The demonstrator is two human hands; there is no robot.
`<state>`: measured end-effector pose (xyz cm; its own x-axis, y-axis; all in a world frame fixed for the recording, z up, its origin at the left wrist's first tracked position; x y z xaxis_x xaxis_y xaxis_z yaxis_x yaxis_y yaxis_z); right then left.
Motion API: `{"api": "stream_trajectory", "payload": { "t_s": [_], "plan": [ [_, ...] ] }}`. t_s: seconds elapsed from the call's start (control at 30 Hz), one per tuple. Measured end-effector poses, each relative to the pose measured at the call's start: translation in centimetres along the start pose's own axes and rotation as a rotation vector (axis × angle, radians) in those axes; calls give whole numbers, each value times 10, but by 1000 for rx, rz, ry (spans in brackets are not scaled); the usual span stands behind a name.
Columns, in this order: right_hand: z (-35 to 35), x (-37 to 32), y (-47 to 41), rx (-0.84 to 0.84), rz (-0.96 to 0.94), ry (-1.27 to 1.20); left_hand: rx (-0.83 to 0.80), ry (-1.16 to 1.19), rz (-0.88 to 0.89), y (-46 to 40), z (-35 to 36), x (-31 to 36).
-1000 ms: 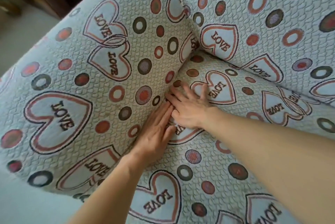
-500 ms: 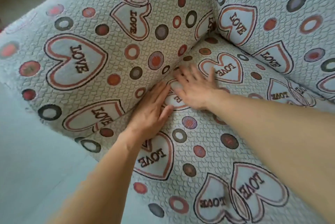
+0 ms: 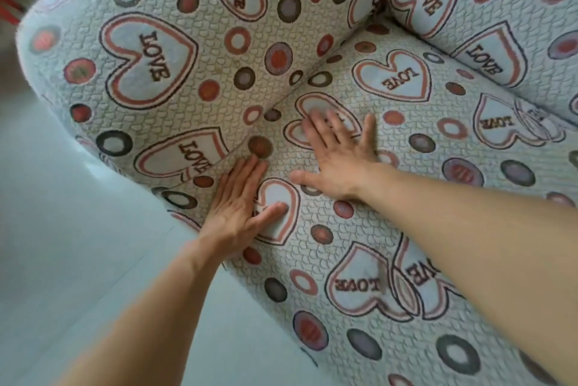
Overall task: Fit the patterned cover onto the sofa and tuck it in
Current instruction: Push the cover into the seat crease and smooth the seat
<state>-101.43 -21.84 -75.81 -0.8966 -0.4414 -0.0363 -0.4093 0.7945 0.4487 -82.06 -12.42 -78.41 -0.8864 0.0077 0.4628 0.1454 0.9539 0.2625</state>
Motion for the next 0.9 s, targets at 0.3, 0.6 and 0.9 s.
{"api": "stream_trajectory", "payload": {
  "t_s": [0.3,0.6,0.9],
  "plan": [
    [5,3,45,39,-28,-48,96,-72,-157,16,1,43],
    [50,40,169,125,-61,-45,213,-126,-125,91,60,137],
    [115,107,336,243,170,-76,15,-55,148,179,148,295]
  ]
}}
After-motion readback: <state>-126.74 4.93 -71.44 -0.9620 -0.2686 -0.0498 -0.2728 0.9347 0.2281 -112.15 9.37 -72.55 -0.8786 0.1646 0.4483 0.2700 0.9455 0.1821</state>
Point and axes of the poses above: each hand's wrist, its own y-axis away from the middle knuckle, its own z-axis out of the palm, x = y × z, the point moved 2 cm from there along -y, towards the middle knuckle, and after that the axes turned 3 degrees about y, right-handed, at the moved point
